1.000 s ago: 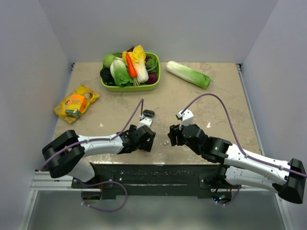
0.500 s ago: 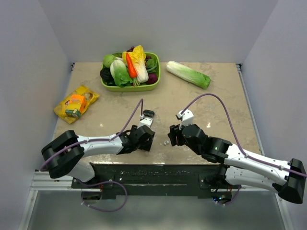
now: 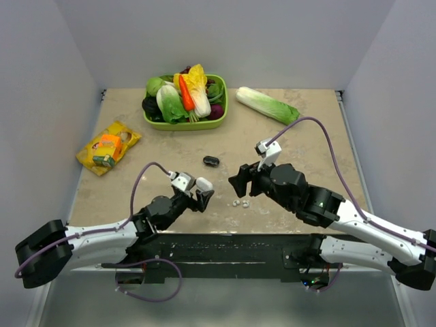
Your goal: Insert the wireless bluetooth earbuds into the charging case
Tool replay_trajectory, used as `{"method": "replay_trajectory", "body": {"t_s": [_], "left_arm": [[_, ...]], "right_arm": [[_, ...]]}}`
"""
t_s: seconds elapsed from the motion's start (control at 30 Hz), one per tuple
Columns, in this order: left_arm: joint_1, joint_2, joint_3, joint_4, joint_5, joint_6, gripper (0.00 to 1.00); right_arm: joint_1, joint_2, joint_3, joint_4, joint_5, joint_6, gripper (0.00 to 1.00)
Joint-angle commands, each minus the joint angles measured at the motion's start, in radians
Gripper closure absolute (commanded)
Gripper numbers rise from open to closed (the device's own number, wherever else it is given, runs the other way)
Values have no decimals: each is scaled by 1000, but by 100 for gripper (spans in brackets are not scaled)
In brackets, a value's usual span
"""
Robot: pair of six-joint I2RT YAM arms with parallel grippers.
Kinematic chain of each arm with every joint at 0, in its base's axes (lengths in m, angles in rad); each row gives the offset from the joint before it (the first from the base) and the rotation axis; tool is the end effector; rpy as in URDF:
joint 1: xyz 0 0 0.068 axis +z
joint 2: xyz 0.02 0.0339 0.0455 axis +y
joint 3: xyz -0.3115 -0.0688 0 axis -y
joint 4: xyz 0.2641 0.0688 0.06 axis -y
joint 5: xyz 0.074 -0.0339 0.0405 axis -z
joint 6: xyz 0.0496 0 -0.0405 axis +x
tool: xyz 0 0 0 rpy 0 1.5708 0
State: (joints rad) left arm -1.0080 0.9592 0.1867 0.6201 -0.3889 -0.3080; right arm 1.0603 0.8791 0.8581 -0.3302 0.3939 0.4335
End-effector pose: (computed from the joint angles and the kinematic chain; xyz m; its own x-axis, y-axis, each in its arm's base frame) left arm 0.1176 -0.1512 0.2090 -0.2538 -0.1234 -0.9593 0.5307 0.8115 -0.2448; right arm 0.1139 0.1644 0.3666 -0.4170 0.0492 -0.9076 -0.5008 0.8209 0.2746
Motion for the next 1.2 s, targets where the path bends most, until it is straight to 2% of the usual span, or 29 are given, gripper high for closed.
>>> {"method": "replay_trajectory", "body": {"t_s": [0.0,0.1,0.2,0.47,0.77,1.17], "left_arm": [[-15,10,-24,514,169,265,100],[-21,30,-44,669,273,383,100],[-20,53,-35,730,338,448,100],[-38,88,34,638,380,503,100],[-75,73,30,596,332,543,100],[-87,72,28,587,305,552,100]], "right_arm": [[1,6,90,-10,-108,-16,27],[1,18,130,-33,-127,-47,26],[1,75,179,-61,-170,-71,26],[1,142,242,-49,-197,-95,26],[1,210,239,-43,-247,-90,27],[1,189,219,-78,-141,-85,27]]}}
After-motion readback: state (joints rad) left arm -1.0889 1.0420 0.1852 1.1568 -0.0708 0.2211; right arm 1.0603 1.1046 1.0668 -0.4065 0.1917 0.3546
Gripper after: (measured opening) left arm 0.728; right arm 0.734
